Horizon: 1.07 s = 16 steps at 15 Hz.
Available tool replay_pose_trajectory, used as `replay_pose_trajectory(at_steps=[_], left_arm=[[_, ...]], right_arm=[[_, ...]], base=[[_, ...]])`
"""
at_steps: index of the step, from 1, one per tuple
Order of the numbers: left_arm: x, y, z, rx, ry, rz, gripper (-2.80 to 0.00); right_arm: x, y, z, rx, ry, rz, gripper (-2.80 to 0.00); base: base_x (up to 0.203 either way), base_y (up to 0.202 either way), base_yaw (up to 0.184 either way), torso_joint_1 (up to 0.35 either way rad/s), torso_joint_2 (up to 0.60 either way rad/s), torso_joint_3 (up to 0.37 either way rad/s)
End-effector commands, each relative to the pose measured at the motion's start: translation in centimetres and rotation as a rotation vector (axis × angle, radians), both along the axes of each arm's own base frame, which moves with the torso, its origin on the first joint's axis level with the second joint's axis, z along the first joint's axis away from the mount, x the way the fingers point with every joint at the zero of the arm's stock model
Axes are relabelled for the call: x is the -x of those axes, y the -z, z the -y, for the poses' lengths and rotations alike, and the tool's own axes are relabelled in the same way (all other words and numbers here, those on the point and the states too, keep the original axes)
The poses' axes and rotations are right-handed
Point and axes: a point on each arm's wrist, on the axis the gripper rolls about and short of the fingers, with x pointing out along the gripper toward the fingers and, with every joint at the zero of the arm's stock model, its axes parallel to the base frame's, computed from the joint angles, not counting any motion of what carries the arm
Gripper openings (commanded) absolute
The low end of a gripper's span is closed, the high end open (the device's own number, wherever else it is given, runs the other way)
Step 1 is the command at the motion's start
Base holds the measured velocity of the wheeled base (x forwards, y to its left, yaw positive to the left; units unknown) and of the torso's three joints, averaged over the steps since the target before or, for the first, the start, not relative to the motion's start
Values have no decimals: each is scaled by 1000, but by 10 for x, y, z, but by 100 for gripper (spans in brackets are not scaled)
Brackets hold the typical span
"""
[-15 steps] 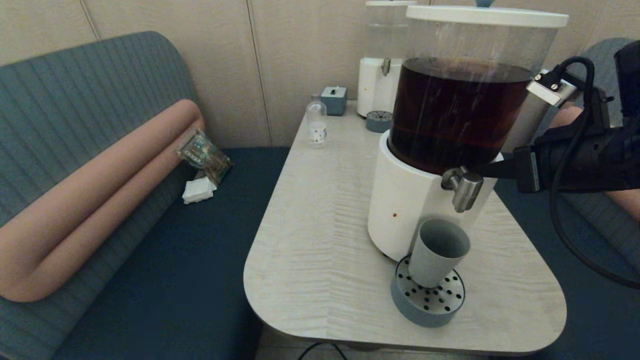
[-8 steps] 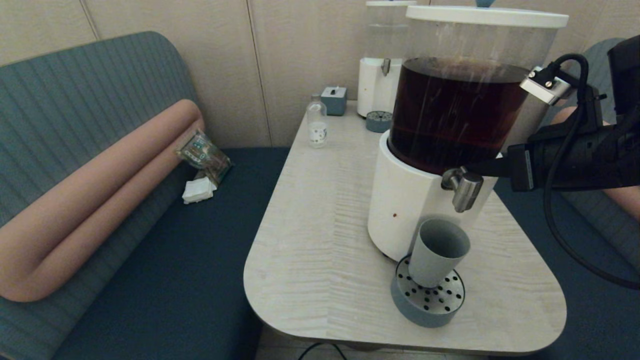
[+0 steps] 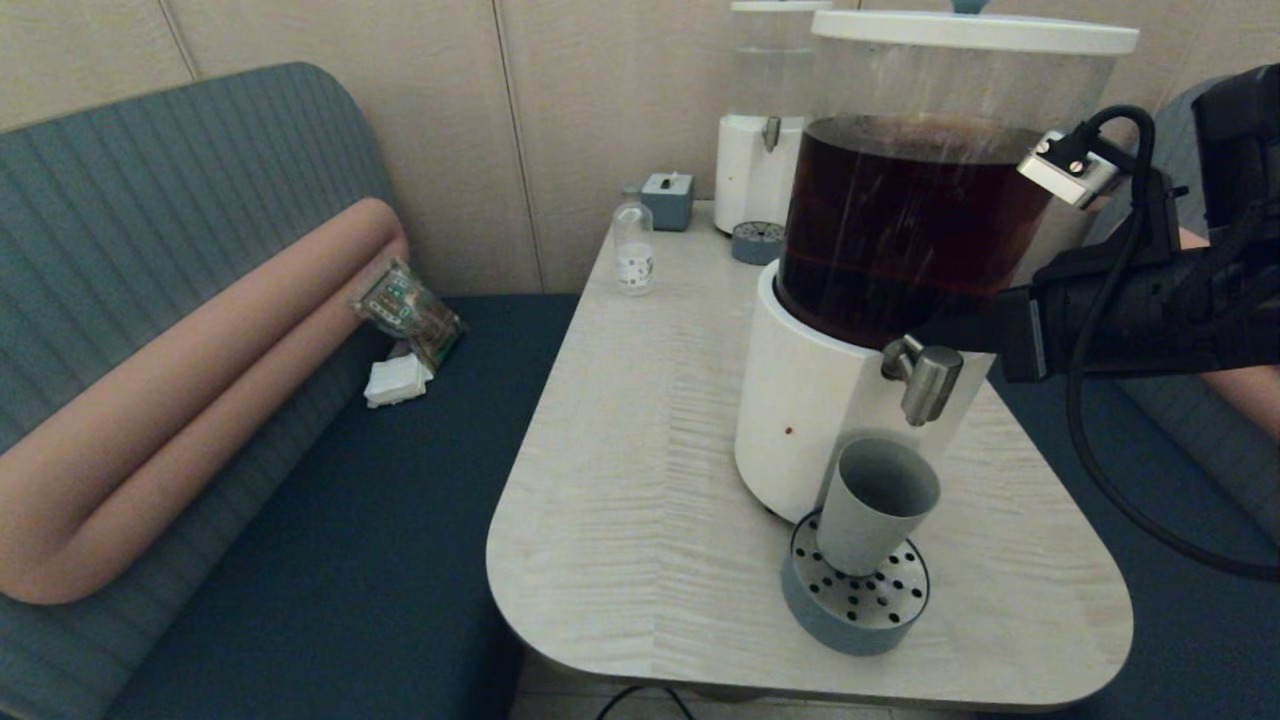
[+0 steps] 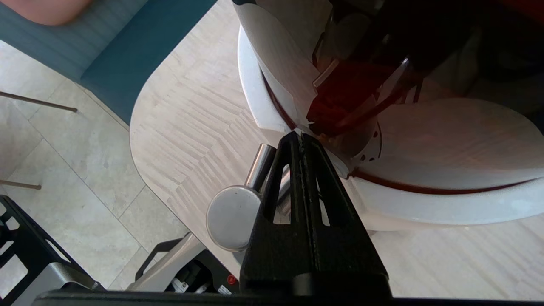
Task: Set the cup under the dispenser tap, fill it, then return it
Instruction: Turn on the faucet
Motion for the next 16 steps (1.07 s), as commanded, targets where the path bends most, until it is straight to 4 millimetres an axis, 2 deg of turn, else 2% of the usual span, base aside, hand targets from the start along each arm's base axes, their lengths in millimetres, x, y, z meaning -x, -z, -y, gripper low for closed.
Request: replay_pose_trajectory(at_steps=[1,8,16], left_arm=[[0,0,0,1,0,0,-280],[0,0,0,1,0,0,-280],[0,0,0,1,0,0,-280]], right_arm=[[0,0,-2,-2,-10,-2,-280],[-3,1,-3,-14,-30,6,-280],[5,-2,-6,-40,-97,8,-280]], base=[[0,0,0,0,0,0],[0,0,0,0,0,0],[0,0,0,0,0,0]])
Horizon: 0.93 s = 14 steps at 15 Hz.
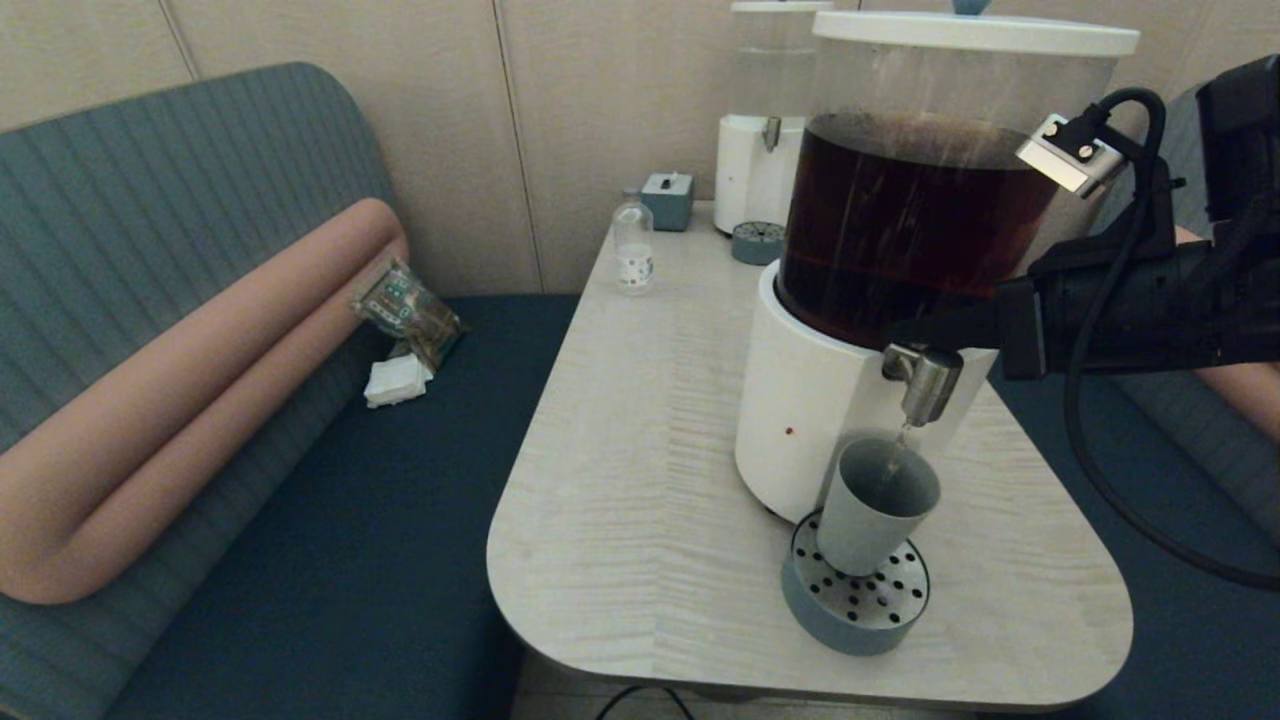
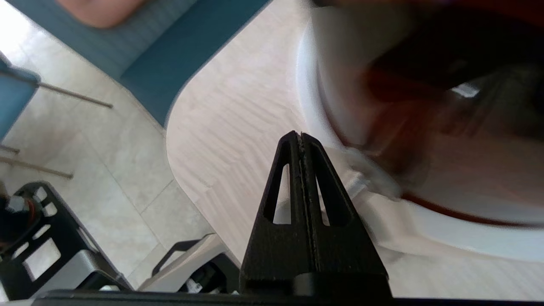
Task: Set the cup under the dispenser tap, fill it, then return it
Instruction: Turn on the faucet
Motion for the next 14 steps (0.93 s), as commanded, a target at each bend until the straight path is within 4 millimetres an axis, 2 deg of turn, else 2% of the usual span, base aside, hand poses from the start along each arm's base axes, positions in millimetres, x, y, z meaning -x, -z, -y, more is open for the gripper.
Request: replay_pose_trajectory(at_steps=[1,7,11,14], left_arm=[[0,0,0,1,0,0,-280],[0,0,0,1,0,0,-280],[0,0,0,1,0,0,-280],[0,0,0,1,0,0,-280]], right_arm=[[2,0,0,1,-3,-3,-280],[2,-2,0,-3,-12,6,-280],[1,-16,1,-38,7,102,-280],[7,-23,7,-51,20,134,-280]], base=[[0,0,0,0,0,0],[0,0,0,0,0,0],[0,0,0,0,0,0],[0,0,0,0,0,0]])
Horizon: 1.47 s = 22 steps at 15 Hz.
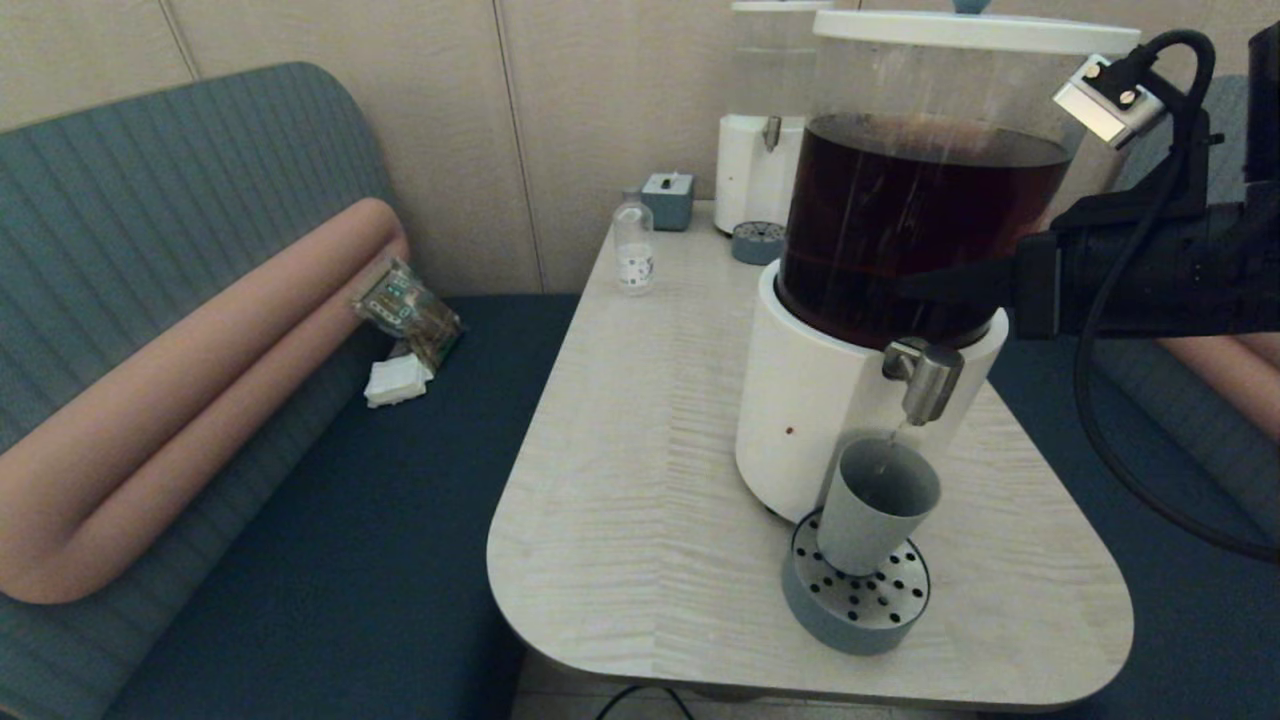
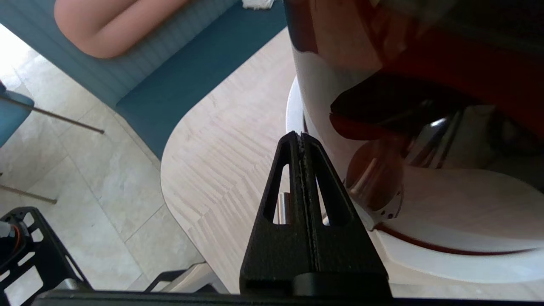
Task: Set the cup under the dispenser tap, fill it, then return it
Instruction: Turn on the faucet, then turn off the faucet
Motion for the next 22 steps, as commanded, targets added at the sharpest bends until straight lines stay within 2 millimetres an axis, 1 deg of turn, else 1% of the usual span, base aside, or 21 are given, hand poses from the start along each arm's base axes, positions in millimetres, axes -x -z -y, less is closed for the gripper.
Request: replay_pose_trajectory(at_steps=[1,3,4,5,8,9,11,13,16,17,19,22], left_arm=[[0,0,0,1,-1,1,-280],[0,0,0,1,-1,1,-280],[0,0,0,1,-1,1,-280],[0,0,0,1,-1,1,-280],[0,0,0,1,-1,1,-280],[0,0,0,1,-1,1,-280],[0,0,0,1,-1,1,-280],[0,0,0,1,-1,0,-280],[0,0,0,1,-1,1,-280],[0,0,0,1,-1,1,-280],[0,0,0,1,-1,1,-280],[0,0,0,1,-1,1,-280]], right_arm=[[10,-7,5,-10,2,27,-280],[26,-14,10,-20,2,49,-280],[35,-12,13,-20,1,47,-280],[49,-12,17,-24,-1,57,-280],[102,-13,34,-47,35,97,-280],[122,-12,42,-56,72,118,-280],[158,-5,56,-59,183,160,-280],[183,11,67,-38,322,176,-280],[203,43,79,22,529,158,-280],[211,50,82,32,591,168,-280],[228,58,89,16,659,200,-280],[260,71,101,9,784,231,-280]], base=[[0,0,0,0,0,0],[0,0,0,0,0,0],[0,0,0,0,0,0],[0,0,0,0,0,0],[0,0,0,0,0,0],[0,0,0,0,0,0],[0,0,0,0,0,0],[0,0,0,0,0,0],[0,0,0,0,0,0],[0,0,0,0,0,0],[0,0,0,0,0,0],[0,0,0,0,0,0]])
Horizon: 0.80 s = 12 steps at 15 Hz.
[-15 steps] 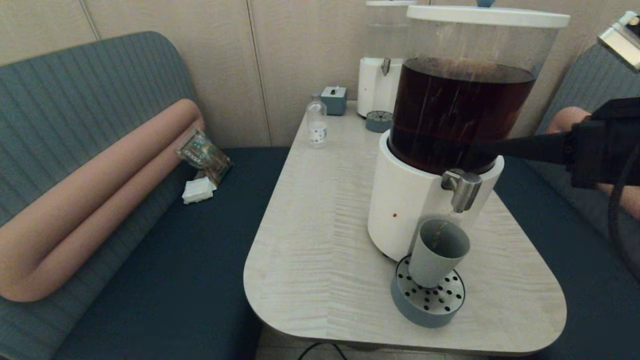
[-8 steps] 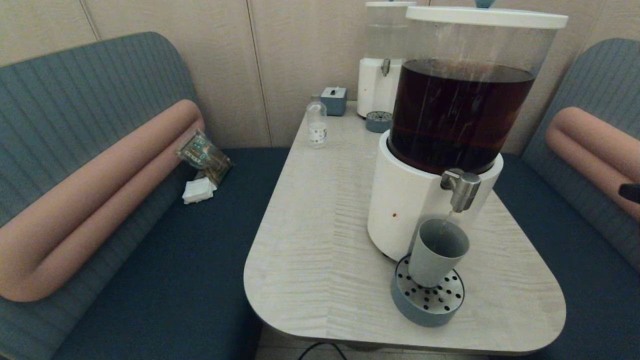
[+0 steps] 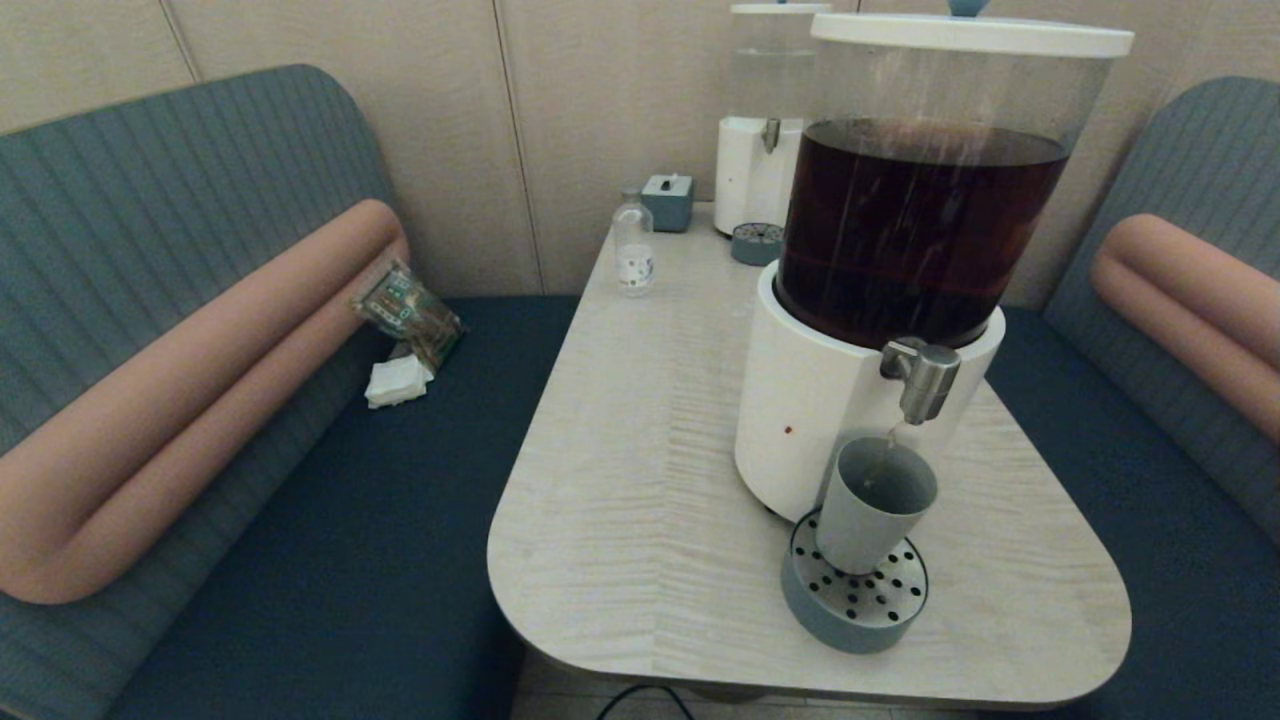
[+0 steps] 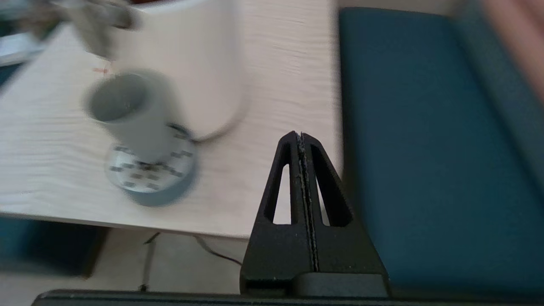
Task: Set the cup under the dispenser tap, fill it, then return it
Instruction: Turn off the faucet
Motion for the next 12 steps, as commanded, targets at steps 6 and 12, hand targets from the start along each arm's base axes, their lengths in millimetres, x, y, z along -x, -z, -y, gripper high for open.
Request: replay_pose_trajectory(at_steps=[6,12], left_arm=[[0,0,0,1,0,0,-280],[0,0,0,1,0,0,-280]], right_arm=[[68,29,6,-14,217,204,-280],[79,77,1,65,167,367,-280]], base=[[0,0,0,0,0,0],[0,0,0,0,0,0]])
